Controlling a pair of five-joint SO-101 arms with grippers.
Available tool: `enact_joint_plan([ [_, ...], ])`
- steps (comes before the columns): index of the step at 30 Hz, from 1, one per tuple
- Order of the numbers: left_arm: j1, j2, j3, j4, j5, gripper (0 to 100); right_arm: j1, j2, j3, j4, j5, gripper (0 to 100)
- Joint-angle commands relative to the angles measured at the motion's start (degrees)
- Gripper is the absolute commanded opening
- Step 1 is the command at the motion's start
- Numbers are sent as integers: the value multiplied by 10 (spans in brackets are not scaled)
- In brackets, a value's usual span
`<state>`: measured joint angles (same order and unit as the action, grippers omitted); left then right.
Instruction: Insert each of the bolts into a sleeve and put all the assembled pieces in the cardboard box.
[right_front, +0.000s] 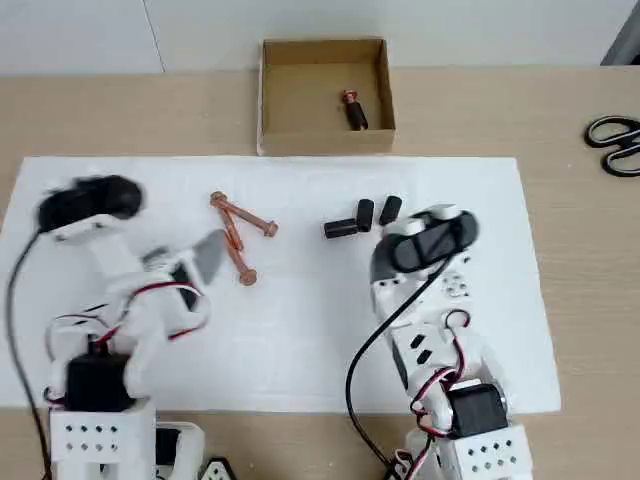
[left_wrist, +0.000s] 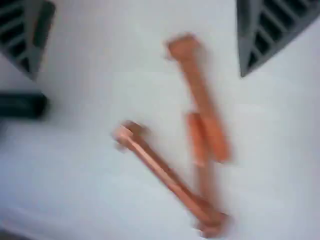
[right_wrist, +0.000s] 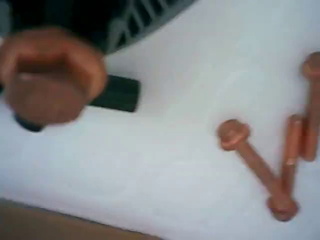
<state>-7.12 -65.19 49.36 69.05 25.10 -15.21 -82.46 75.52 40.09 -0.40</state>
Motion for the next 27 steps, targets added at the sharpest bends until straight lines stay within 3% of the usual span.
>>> enact_joint_plan([
  [1,-91,-4,35,-46,-4,246,39,43,-47,-10,-17,4],
  [4,-129,-4,87,-75,-18,246,60,129,-127,-5,-23,4],
  [9,-153,-4,137,-100,-121,246,60,328,-296,-32,-25,4],
  [18,-171,-4,141,-98,-127,246,53,735,-535,-272,-22,4],
  [27,-170,-4,141,-99,-127,245,40,1011,-763,-417,-22,4],
])
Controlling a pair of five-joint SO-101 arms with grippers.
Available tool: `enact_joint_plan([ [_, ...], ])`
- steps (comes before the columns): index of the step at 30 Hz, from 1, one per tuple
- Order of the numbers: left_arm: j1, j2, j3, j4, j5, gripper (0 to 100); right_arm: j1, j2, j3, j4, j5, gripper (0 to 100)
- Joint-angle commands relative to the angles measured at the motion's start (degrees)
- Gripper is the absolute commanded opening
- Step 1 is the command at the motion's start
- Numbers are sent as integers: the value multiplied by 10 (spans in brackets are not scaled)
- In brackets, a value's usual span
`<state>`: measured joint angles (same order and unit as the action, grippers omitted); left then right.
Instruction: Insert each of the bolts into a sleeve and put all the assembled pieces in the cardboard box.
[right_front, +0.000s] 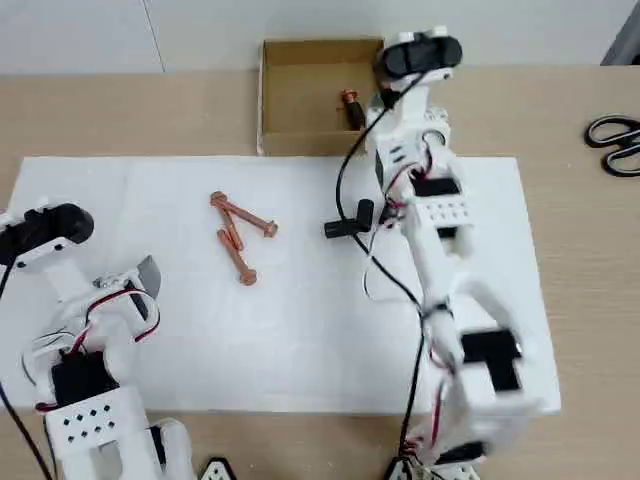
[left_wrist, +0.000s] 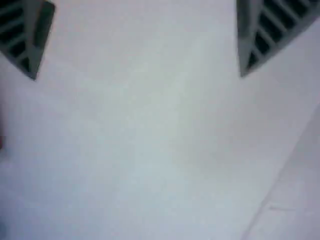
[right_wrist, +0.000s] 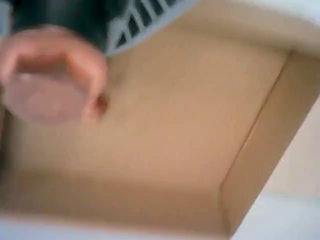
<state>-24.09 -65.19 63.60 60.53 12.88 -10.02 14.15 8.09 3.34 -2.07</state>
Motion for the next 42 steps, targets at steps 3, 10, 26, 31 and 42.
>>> enact_joint_plan([
  [3,0,-4,0,-14,-5,245,-36,115,-145,-92,-5,4],
  [10,0,-4,0,-12,-5,244,-81,257,-308,-102,-4,4],
  [26,0,-4,0,-12,-5,244,-116,458,-520,-97,-5,184],
  [31,0,-4,0,-11,-5,244,-131,458,-520,-75,-5,218],
  [42,0,-4,0,-11,-5,244,-121,450,-538,-36,-4,218],
])
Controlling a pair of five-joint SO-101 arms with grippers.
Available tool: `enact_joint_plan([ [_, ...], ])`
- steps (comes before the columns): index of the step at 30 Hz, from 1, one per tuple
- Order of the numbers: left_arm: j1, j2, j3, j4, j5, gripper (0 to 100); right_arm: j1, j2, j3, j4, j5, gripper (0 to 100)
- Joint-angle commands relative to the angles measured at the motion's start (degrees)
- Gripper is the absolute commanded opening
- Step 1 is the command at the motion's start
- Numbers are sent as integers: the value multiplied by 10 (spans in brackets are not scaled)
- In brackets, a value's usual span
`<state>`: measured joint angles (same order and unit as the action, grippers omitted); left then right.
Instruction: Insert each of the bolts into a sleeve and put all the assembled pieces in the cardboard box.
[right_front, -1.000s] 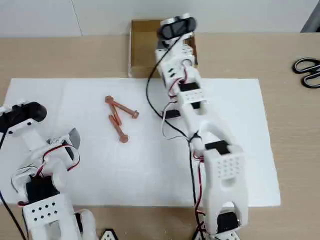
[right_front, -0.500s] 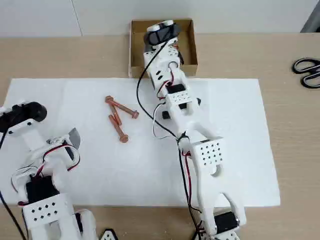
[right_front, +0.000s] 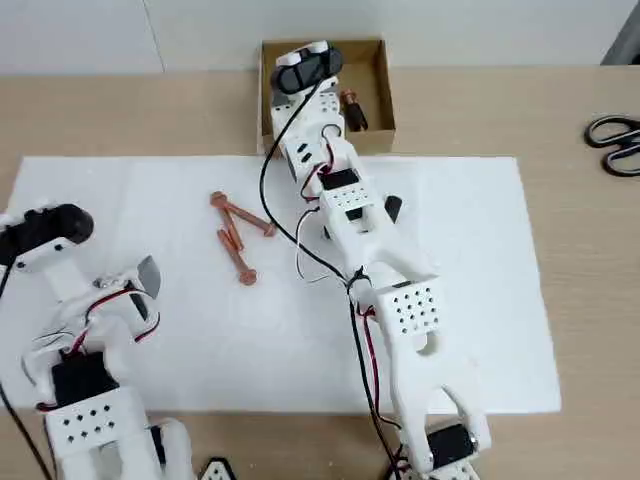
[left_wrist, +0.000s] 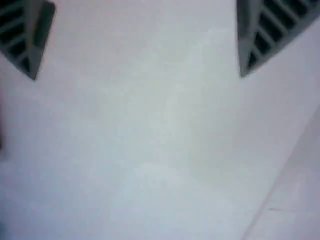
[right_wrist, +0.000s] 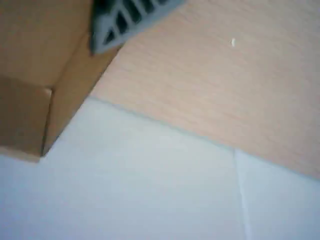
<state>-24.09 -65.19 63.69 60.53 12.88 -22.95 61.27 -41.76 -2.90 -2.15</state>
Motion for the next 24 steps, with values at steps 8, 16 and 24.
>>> enact_joint_plan([
  [8,0,-4,-3,-11,-37,243,29,-97,-98,174,-4,216],
  [16,0,-4,-4,-11,-37,243,48,-180,-98,291,-4,216],
  [24,0,-4,-5,2,-37,243,50,-313,-98,511,-5,216],
])
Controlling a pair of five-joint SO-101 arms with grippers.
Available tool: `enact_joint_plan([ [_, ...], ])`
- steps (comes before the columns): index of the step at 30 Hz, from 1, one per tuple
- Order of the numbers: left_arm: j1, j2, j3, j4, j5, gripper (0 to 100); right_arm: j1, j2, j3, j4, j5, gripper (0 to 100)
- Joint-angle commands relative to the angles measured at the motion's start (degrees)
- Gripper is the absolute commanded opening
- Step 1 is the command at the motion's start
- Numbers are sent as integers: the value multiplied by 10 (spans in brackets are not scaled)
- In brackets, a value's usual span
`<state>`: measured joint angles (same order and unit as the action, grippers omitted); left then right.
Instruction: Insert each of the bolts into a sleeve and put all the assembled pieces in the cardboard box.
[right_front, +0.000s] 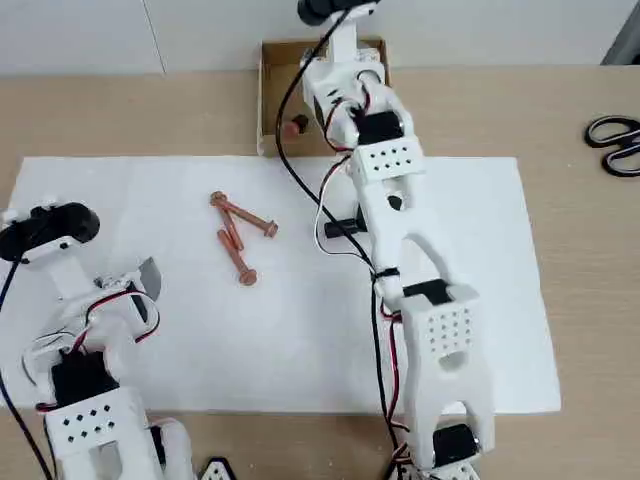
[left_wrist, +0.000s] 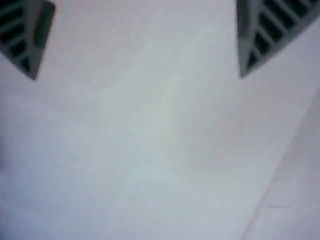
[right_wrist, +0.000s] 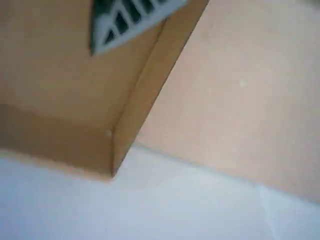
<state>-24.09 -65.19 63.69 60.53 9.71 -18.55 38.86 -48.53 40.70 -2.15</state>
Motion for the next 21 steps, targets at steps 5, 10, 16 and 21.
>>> enact_joint_plan([
  [5,0,-4,-5,4,-5,243,6,-175,-31,241,-4,216],
  [10,0,-4,-5,3,-6,243,6,-237,-31,375,-4,216],
  [16,0,-4,-5,1,-6,244,6,-264,-31,535,-4,216],
  [21,0,-4,-5,1,-6,245,14,-266,-23,555,-6,216],
])
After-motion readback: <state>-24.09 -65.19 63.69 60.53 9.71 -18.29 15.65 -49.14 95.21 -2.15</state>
